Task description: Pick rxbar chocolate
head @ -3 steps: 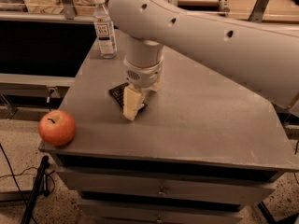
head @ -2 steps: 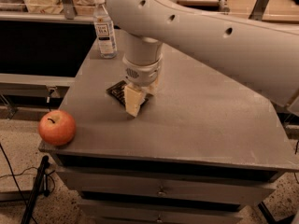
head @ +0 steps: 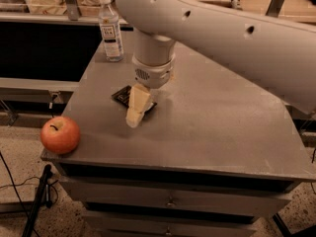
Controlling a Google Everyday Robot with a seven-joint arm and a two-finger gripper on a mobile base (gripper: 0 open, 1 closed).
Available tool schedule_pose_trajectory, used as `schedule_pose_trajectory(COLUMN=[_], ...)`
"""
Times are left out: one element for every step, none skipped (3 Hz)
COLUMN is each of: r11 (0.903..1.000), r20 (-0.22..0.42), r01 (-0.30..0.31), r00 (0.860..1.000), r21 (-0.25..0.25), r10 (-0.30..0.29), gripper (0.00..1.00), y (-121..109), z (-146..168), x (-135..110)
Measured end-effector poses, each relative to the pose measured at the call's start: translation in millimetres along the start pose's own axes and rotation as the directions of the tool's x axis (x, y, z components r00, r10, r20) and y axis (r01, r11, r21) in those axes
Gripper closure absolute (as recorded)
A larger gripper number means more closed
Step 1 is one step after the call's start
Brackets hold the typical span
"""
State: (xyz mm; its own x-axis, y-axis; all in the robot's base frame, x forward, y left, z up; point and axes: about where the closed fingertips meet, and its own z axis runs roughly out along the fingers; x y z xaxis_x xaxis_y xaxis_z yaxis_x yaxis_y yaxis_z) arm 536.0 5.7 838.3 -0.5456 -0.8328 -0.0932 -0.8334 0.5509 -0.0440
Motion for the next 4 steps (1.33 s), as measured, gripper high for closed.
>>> schedule_pose_trajectory(r11=[1.0000, 0.9997, 0.9992, 0.9991], r20=[0.047, 0.066, 0.070, 0.067], r01=[0.009, 0.024, 0.030, 0.027], r00=[0.999, 0.998, 0.997, 0.997], r21=[-0.001, 0.006, 0.026, 0.034], r10=[-0.009, -0.025, -0.031, -0.029], gripper=[0.00, 0.00, 0.00, 0.03], y=[2, 3, -2, -5], z=[-14, -12, 4, 14], x=[-3, -12, -24, -29])
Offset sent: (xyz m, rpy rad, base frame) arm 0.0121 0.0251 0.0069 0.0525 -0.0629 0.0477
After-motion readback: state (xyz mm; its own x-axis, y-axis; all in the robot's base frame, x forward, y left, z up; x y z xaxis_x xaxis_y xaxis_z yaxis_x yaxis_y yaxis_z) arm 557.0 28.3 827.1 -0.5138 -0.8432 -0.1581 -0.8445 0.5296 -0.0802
